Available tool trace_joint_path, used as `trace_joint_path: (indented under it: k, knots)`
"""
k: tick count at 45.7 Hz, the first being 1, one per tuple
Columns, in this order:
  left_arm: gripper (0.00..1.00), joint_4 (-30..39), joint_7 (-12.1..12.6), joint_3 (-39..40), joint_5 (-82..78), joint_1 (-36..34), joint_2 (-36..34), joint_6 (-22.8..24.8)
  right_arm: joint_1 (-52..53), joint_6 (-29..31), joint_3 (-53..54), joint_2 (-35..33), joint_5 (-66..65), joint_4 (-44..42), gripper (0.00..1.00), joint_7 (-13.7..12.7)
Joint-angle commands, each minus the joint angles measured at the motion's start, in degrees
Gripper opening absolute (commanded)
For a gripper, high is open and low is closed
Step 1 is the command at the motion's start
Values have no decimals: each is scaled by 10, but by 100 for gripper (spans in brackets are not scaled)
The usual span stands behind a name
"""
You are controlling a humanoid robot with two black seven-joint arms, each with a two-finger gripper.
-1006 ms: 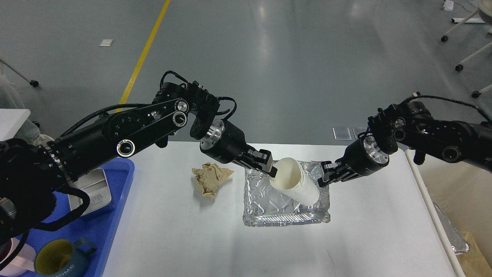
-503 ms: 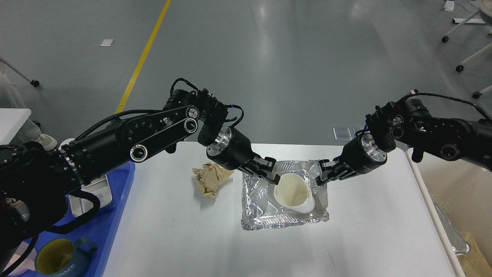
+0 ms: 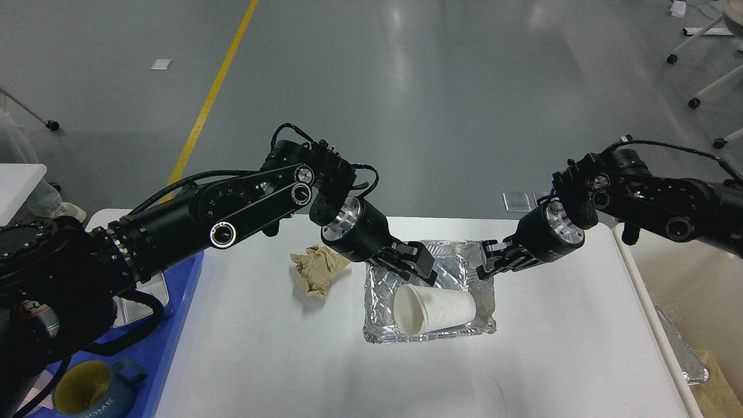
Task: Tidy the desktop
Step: 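Carry the paper cup over the foil tray and set it inside, then release the cup and withdraw the left arm toward the blue bin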
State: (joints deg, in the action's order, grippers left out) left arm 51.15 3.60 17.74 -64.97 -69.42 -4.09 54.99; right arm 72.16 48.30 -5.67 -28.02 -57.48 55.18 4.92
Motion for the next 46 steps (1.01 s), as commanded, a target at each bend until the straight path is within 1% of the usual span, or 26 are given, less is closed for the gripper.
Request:
trace_joint_path:
  k: [1,10,16,21,27,32,38,41,46]
  knots:
    - [57,0,-2,10,3,-2,-7,0,1,4,-2,0,0,-1,0,0]
    - [63,-13,-2,53,26,-5,-22,0,2,4,-7,-1,-1,-2,0,0]
    - [66,-12,-3,55,27,-6,-61,0,2,5,-8,-2,-1,-2,0,0]
    - [66,-1,-2,49,26,-5,-108,0,2,5,-8,-2,-1,-3,0,0]
    - [66,13,0,41,25,7,-183,0,2,4,-7,0,-1,-6,0,0]
    - [65,45,0,48,20,56,-246,0,2,2,-6,5,-1,-8,0,-1]
    - [63,94,-2,56,21,97,-301,0,0,0,-6,5,-2,-8,0,0]
    - [64,98,-3,80,26,107,-312,0,-1,0,-5,5,-2,-8,0,0]
    - [66,91,0,155,43,120,-308,-1,-4,-1,-4,5,-2,-8,0,0]
